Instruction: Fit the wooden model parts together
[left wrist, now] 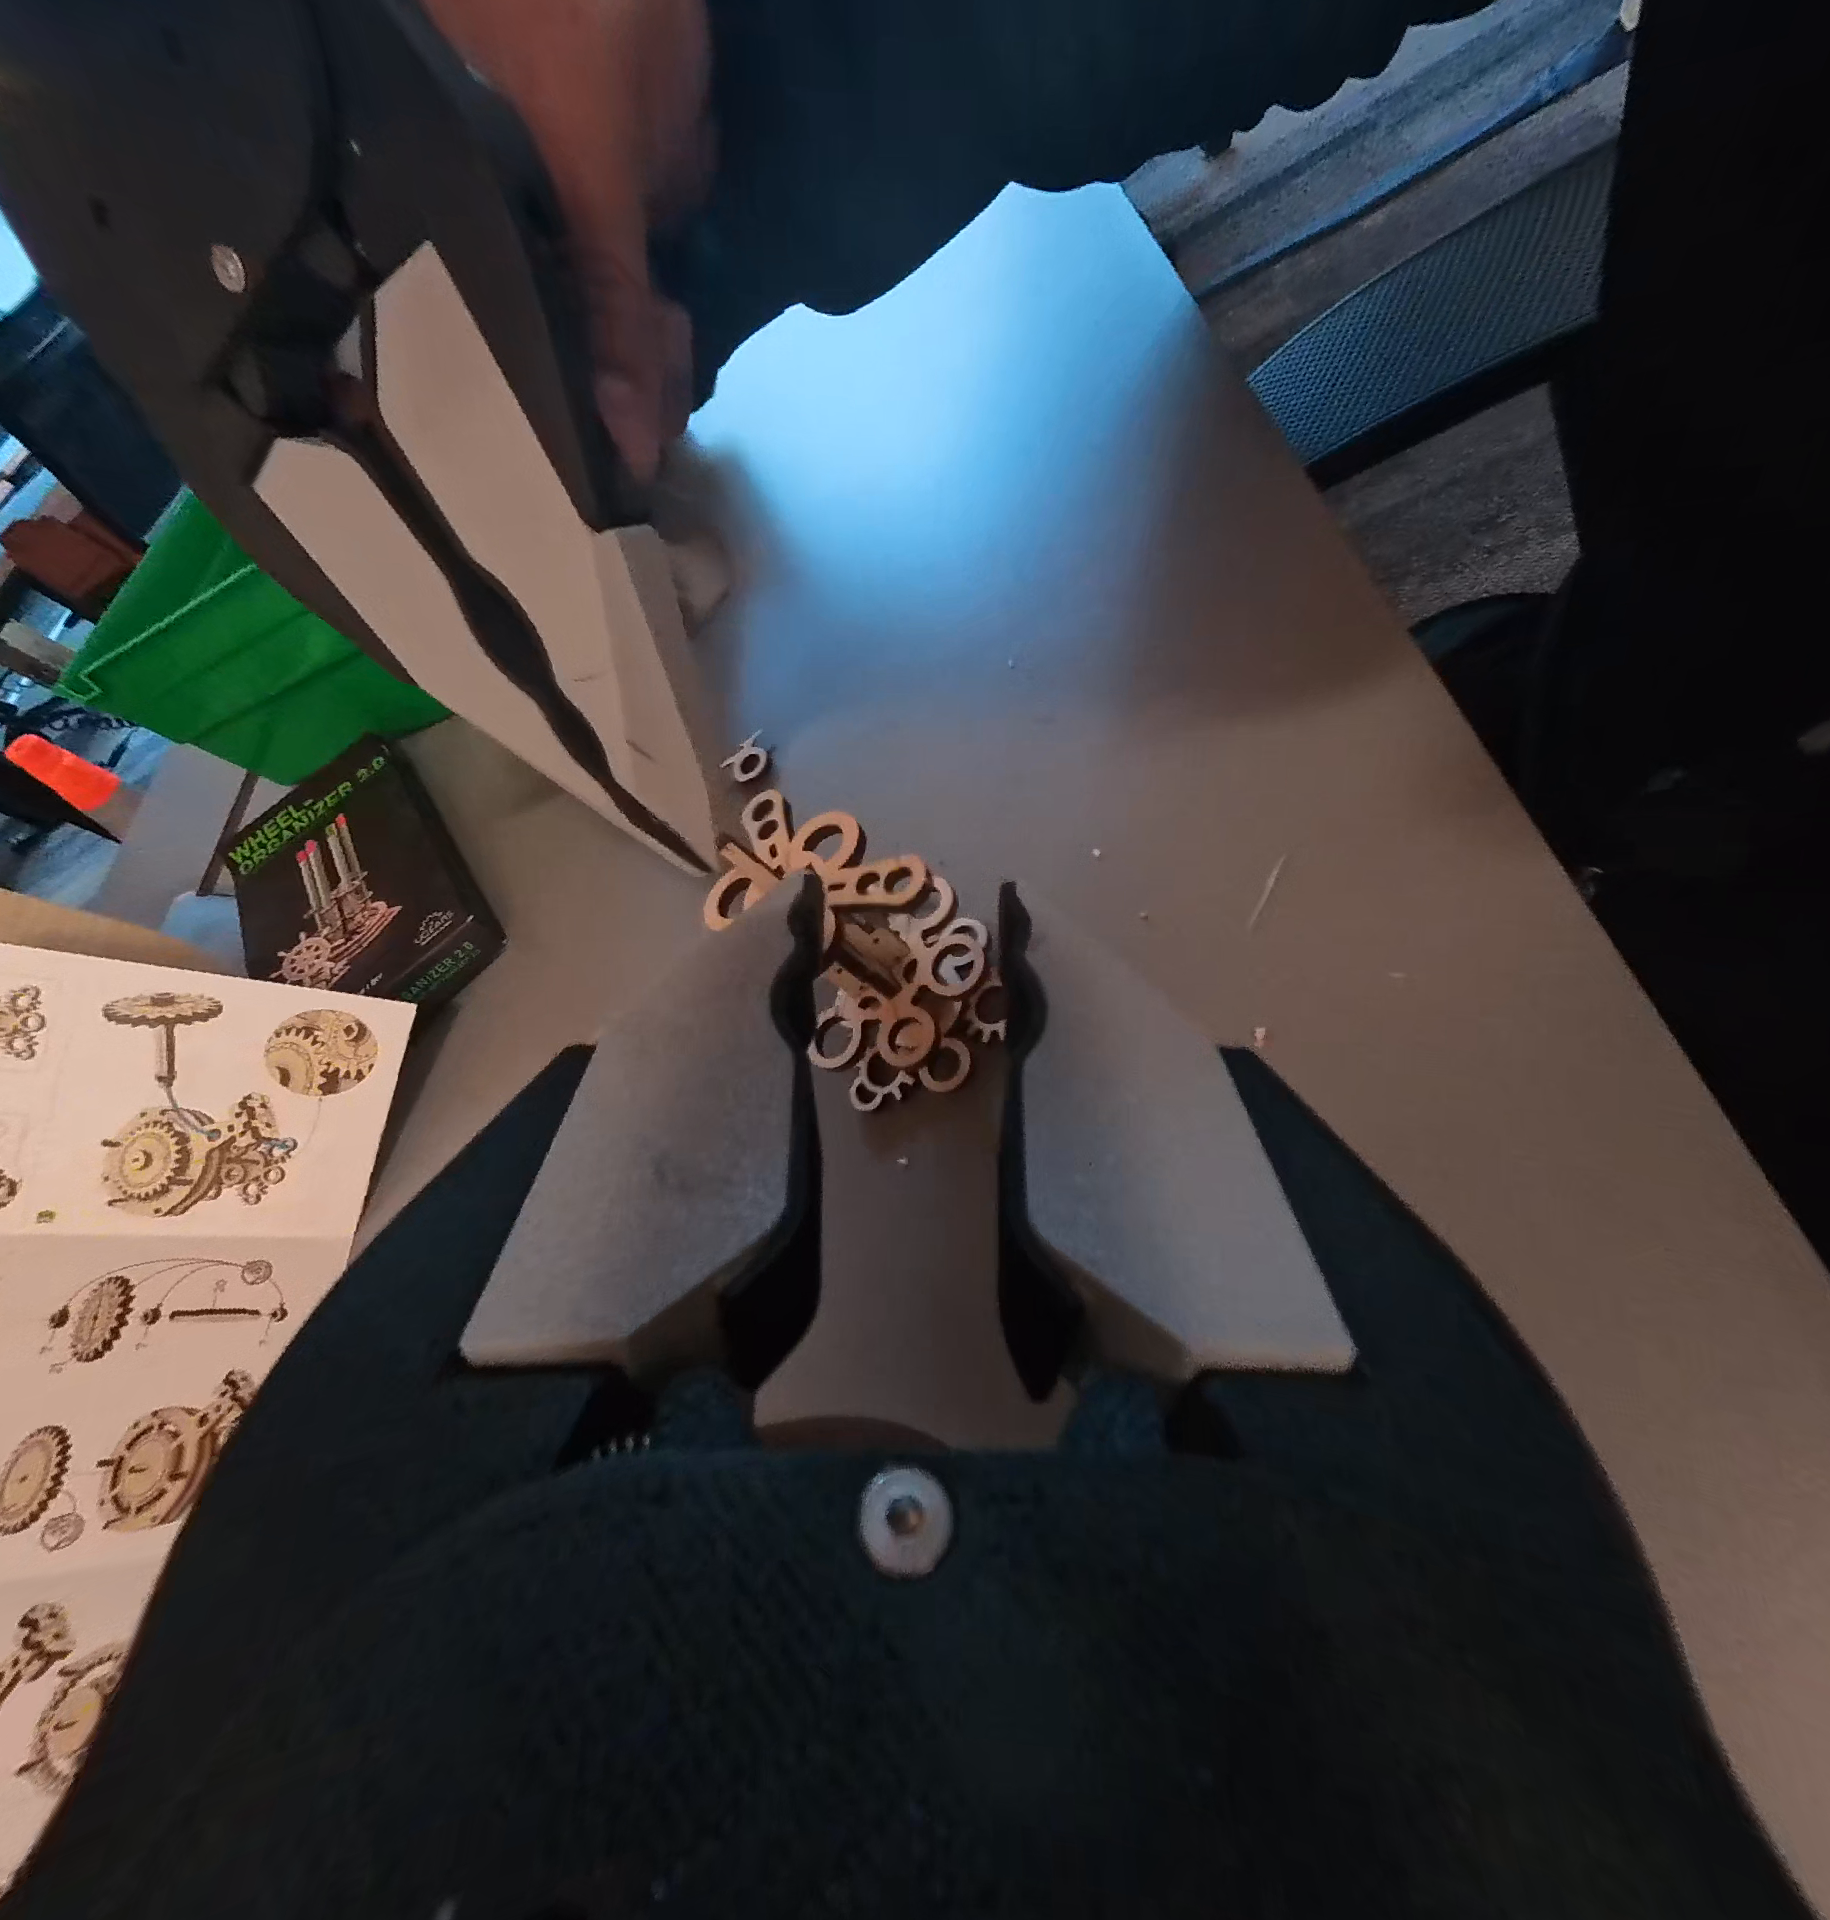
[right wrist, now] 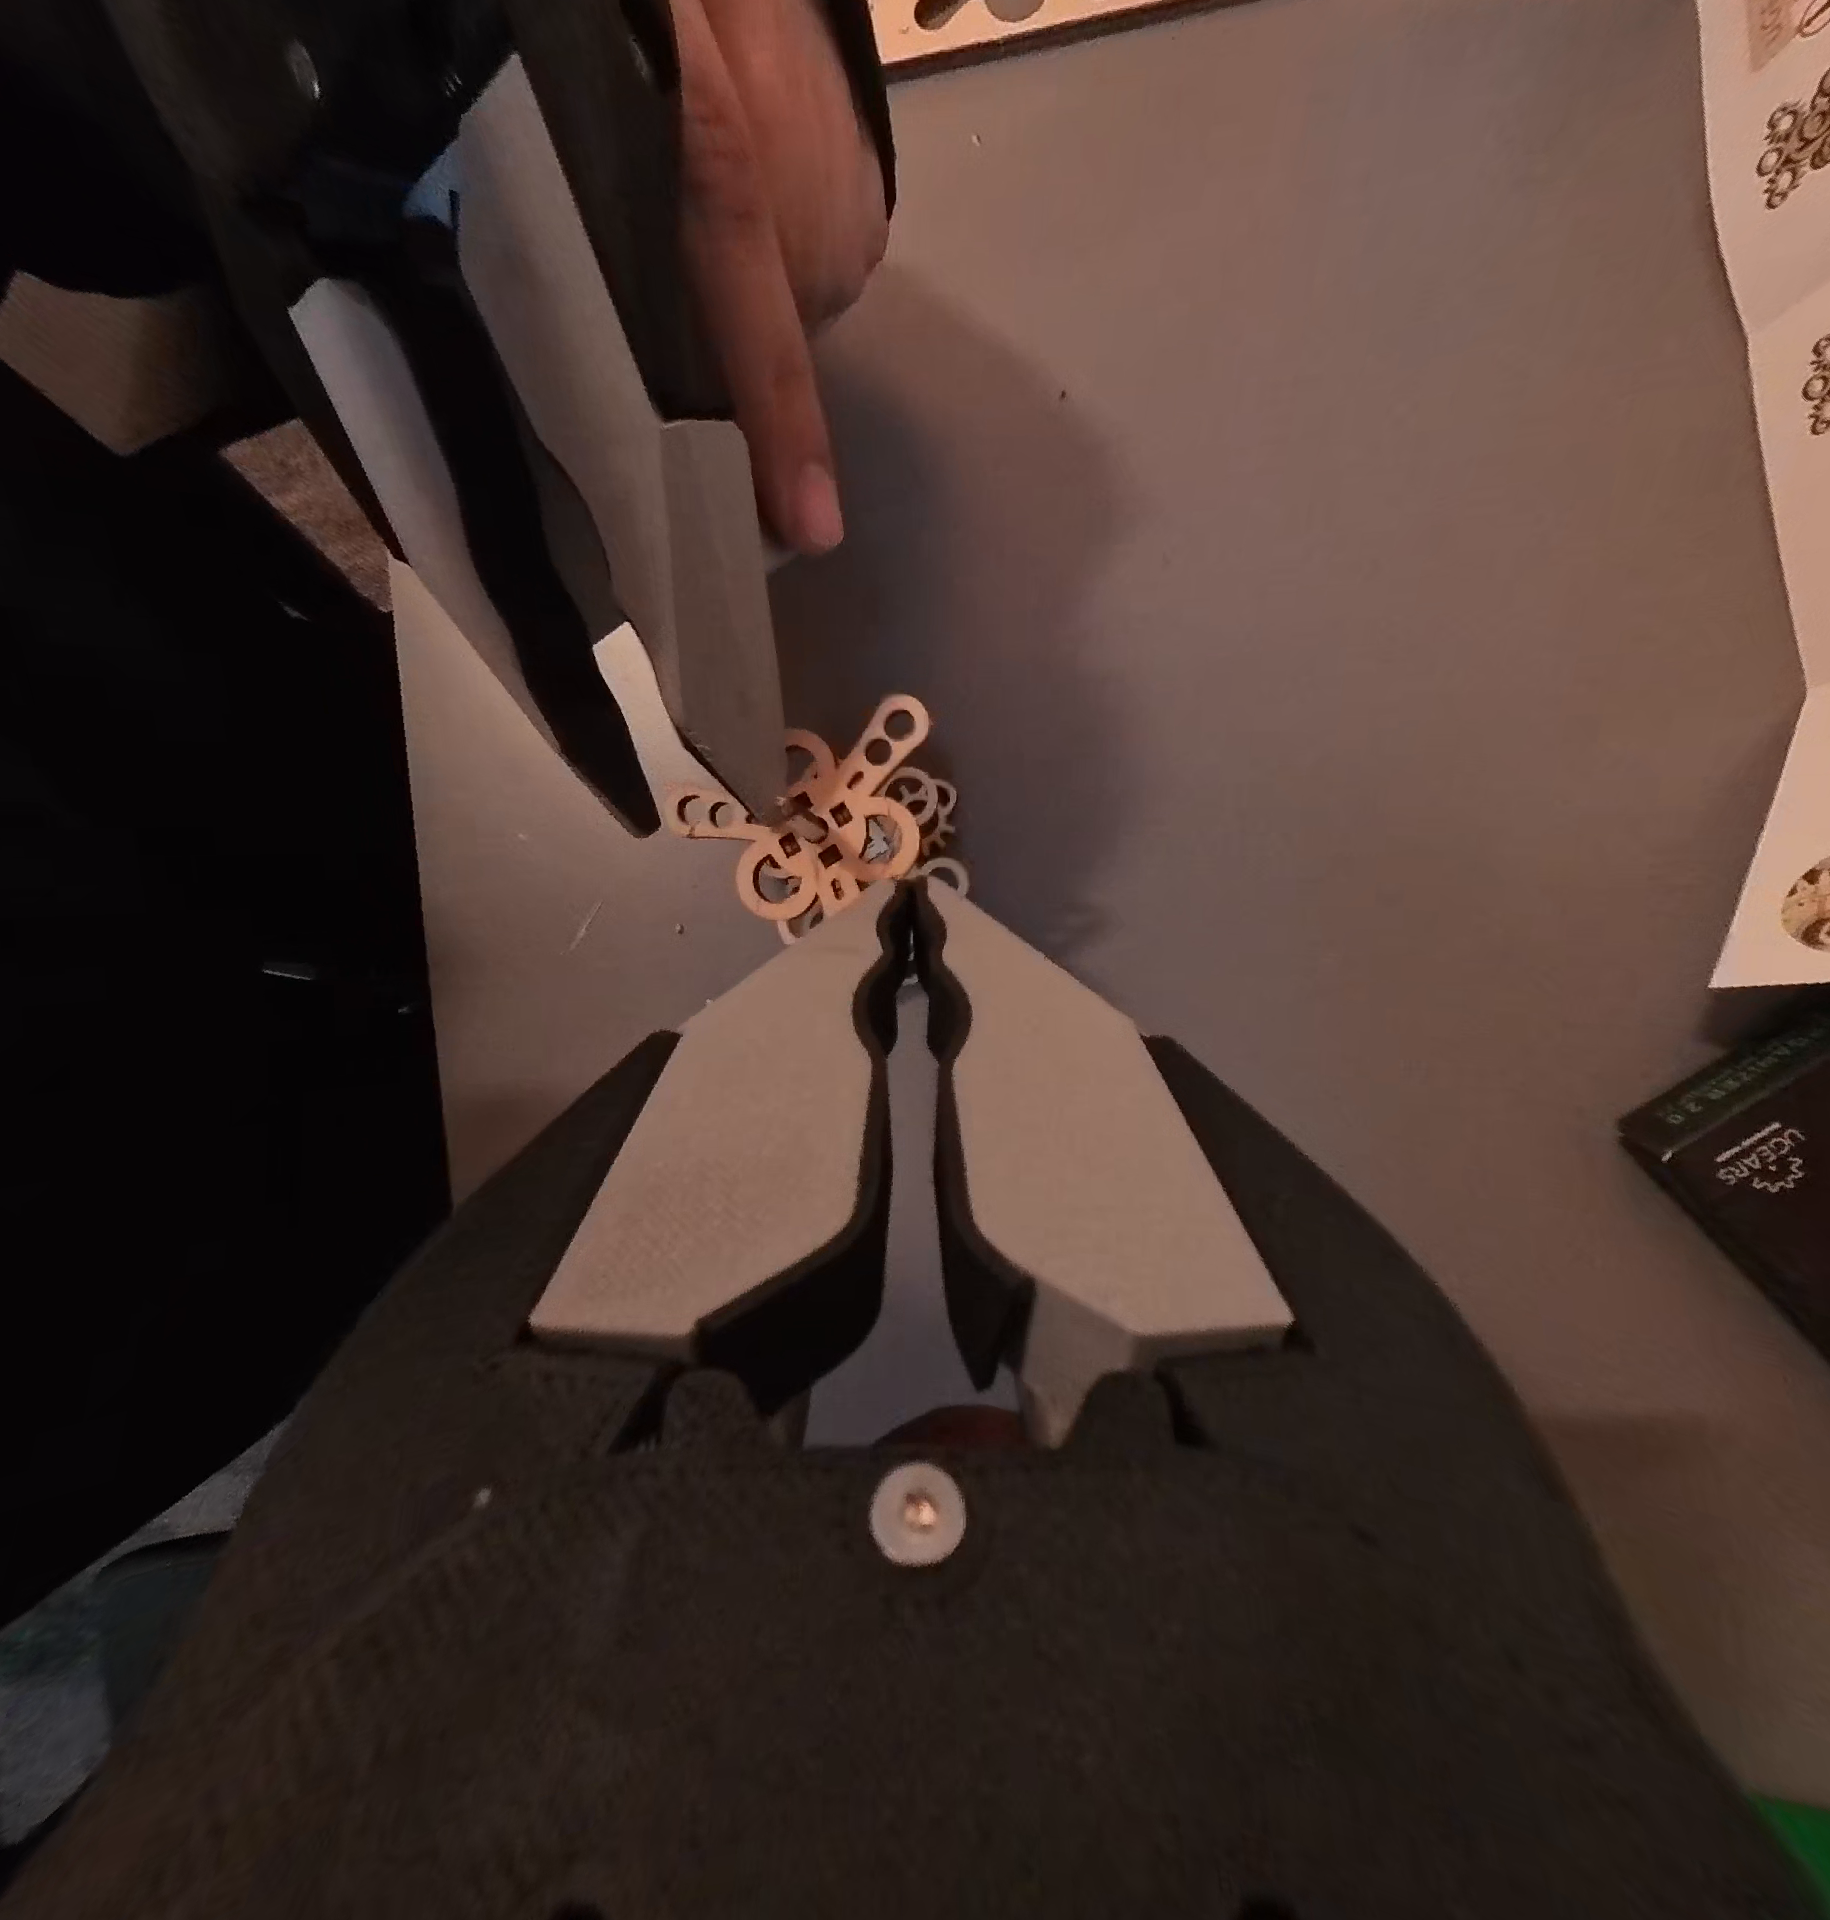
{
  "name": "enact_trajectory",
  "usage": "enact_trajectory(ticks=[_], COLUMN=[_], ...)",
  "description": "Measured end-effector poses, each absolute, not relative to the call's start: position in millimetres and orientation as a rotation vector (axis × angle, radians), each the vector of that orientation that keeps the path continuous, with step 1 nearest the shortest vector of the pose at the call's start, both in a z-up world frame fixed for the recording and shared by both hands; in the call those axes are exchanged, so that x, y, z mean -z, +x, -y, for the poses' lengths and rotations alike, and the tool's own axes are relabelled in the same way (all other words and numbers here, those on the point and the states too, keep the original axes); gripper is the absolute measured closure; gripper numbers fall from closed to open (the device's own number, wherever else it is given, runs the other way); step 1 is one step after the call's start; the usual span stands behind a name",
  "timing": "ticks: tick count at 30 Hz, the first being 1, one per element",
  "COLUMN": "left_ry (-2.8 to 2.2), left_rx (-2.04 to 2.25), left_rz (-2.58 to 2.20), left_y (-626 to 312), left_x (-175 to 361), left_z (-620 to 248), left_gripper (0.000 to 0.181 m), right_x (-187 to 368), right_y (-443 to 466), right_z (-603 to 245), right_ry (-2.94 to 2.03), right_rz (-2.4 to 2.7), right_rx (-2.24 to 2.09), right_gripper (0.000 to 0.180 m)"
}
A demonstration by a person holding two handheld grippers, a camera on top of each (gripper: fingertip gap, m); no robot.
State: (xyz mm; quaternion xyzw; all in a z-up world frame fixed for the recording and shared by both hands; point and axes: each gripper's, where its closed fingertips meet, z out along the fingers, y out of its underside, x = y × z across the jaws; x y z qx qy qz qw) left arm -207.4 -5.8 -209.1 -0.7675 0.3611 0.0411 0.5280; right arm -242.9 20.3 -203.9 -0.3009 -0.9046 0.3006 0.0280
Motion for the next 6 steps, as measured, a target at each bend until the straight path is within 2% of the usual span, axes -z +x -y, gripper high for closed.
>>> enact_trajectory(ticks=[1, 6], left_ry=[-1.838, -1.839], left_rx=[-0.105, -0.117], left_rz=[-0.867, -0.866], left_y=[-208.1, -210.4], left_x=[209.1, 205.1], left_z=[6.1, 6.6], left_gripper=[0.149, 0.144], right_x=[202.0, 188.4], right_y=[-244.9, -245.6], right_z=[-21.4, -13.5], right_ry=[-0.923, -0.897], right_rz=[2.781, 2.776], right_rx=[-0.919, -0.996], right_gripper=[0.18, 0.18])
